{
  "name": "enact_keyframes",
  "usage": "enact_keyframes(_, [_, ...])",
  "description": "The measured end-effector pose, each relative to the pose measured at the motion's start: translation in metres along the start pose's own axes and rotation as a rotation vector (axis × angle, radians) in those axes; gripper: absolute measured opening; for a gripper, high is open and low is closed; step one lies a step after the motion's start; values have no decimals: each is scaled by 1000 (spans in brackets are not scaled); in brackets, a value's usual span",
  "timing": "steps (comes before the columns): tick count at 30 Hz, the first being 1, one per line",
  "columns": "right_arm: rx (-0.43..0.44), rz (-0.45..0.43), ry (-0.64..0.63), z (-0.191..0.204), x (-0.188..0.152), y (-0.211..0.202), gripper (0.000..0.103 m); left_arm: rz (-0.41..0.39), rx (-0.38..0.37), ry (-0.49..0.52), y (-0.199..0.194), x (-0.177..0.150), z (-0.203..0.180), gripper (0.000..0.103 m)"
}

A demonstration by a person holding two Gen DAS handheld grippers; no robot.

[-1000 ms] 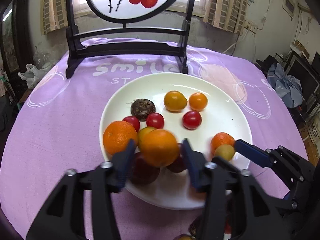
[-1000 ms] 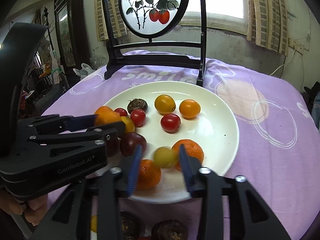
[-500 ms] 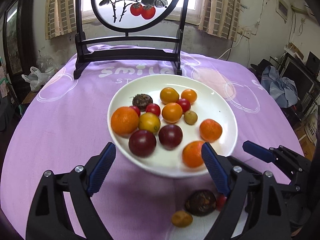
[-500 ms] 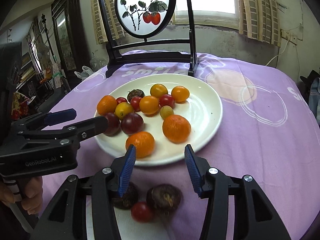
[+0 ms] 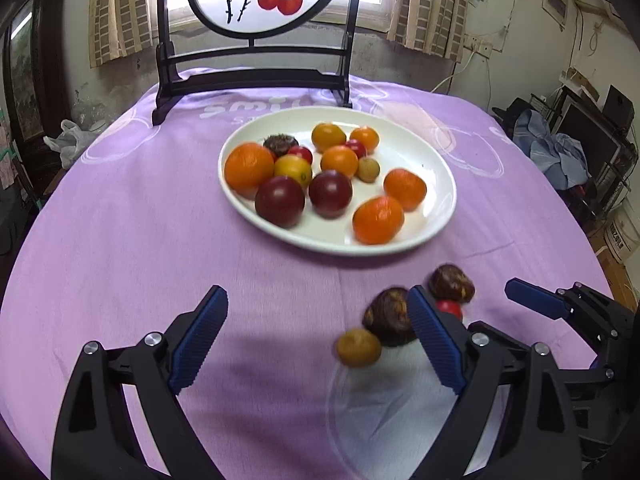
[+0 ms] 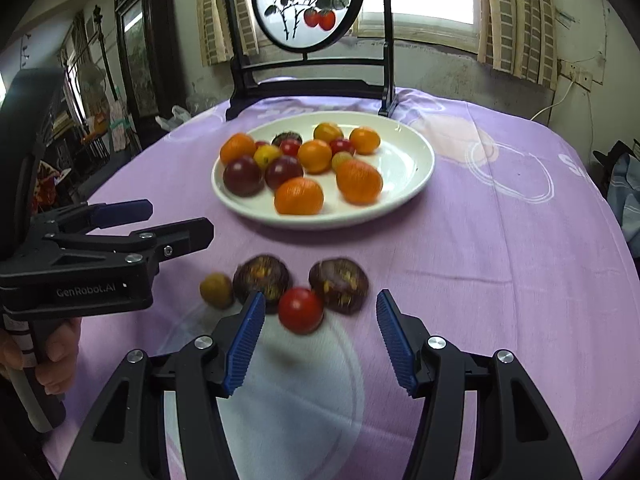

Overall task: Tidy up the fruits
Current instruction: 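Move both open tools back toward the remaining fruits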

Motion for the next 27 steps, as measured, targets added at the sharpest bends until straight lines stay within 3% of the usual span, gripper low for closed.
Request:
enact_keyframes(6, [-27,49,-32,6,-18,8,58,-2,10,-12,3,-18,7,89])
enact_keyframes(12, [-67,91,-46,6,-24,22,51,-23,43,23,4,-21,11,89])
enact_keyframes(24, [-82,112,-89,18,-12,45,49,9,-10,14,10,-23,7,89])
enact_keyframes(26, [-79,107,-88,19,-10,47,43,13,-18,15,11,-24,7,89])
enact_keyframes(27, [-75,102,-84,19,-10,47,34,14,-20,17,11,-24,6,89])
Point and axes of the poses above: each gripper's, at about its wrist camera, not at the fingertips, and y roughly the way its jaws point, z to its left, x to its top, the point moved 6 cm from there along y, roughly the way its jaws point, and after that the axes turned 10 degrees about y, right-handed, at the moved point
